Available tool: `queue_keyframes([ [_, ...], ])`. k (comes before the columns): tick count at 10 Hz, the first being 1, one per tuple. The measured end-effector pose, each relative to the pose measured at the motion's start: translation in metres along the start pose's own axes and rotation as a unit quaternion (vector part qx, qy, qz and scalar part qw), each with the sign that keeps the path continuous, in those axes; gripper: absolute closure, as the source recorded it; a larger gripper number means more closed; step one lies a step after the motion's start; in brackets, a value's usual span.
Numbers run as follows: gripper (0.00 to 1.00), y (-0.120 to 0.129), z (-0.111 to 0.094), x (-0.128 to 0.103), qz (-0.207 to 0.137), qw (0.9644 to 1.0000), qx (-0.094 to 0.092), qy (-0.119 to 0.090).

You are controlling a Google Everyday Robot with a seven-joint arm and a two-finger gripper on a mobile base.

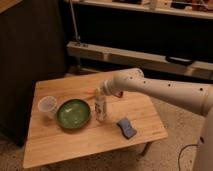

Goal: Stand the bottle upright

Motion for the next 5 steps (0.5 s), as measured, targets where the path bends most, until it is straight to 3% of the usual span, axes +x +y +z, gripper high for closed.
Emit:
queue_keyframes([
  [5,0.71,0.0027,-0.0006,-0.0033,0.002,1.0000,-0.002,-0.005],
])
